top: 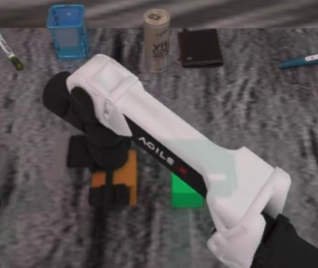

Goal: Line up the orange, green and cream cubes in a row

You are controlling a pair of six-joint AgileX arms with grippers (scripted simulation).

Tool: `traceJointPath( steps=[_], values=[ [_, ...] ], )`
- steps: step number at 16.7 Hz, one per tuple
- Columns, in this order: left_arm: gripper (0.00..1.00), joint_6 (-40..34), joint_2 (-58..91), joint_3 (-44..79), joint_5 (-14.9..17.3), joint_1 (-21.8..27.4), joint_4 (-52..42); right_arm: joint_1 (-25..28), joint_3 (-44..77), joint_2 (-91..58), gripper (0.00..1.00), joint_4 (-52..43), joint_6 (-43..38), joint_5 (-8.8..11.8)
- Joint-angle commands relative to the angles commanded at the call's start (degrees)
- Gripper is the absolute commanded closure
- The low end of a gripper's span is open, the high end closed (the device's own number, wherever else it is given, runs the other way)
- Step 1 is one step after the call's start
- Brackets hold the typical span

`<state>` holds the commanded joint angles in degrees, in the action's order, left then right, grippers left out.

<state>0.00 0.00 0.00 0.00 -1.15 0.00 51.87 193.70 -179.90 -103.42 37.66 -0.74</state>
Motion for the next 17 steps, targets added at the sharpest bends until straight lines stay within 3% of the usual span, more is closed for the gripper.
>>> traceJointPath(
  steps=[6,17],
  values=[
    [0.0,0.0,0.0,0.0,0.0,0.0,0.0,0.0,1.8,-1.6,1.0,-0.5,0.0,-0.1],
    [0.0,0.0,0.0,0.0,0.0,0.0,0.0,0.0,1.8,-1.6,0.17,-0.5,0.0,-0.1]
  ],
)
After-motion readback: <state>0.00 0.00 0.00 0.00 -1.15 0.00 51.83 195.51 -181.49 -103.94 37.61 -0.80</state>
